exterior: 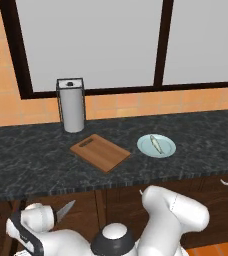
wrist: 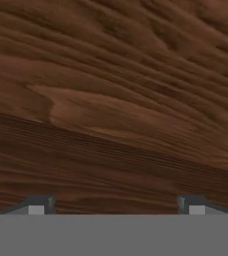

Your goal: Pick up the knife from the drawer and place it on the cutting board. Then place the meat from the plate to the cutting board.

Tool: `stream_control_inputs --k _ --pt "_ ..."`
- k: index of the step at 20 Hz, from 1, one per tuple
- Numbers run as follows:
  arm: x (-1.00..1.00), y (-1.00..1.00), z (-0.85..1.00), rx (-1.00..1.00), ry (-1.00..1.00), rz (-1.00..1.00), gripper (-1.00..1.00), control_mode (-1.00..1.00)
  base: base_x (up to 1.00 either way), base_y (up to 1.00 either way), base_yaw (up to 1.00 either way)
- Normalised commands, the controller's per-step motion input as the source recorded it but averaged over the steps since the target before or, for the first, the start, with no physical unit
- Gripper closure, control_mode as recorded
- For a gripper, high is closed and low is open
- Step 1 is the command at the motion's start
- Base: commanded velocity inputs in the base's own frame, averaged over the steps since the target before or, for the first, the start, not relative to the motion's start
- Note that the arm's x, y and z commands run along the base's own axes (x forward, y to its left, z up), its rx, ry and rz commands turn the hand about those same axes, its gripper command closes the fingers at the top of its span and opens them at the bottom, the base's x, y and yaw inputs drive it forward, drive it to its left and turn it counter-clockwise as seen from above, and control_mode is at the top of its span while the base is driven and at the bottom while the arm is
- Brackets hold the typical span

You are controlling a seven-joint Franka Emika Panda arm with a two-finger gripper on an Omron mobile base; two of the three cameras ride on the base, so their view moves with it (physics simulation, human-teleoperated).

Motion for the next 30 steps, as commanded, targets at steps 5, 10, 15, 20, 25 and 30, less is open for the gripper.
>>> stream_control_inputs --k 5,10,15,20,25,30 --pt "-0.75 0.20 0.00 0.00 0.16 0.10 -1.00 -1.00 0.00 0.00 0.00" --pt "0.32 0.00 0.34 -0.01 -0.10 0.03 -1.00 -1.00 0.00 0.00 0.00" --pt "0.81 0.00 0.36 0.00 -0.22 0.00 -1.00 -1.00 0.00 0.00 0.00" --pt "0.12 -0.01 0.17 0.00 -0.41 0.00 -1.00 -1.00 0.00 0.00 0.00" --pt "0.40 0.00 0.00 0.00 -0.43 -0.02 -1.00 -1.00 0.00 0.00 0.00" --pt "0.66 0.00 0.00 0.00 -0.36 -0.08 -1.00 -1.00 0.00 0.00 0.00"
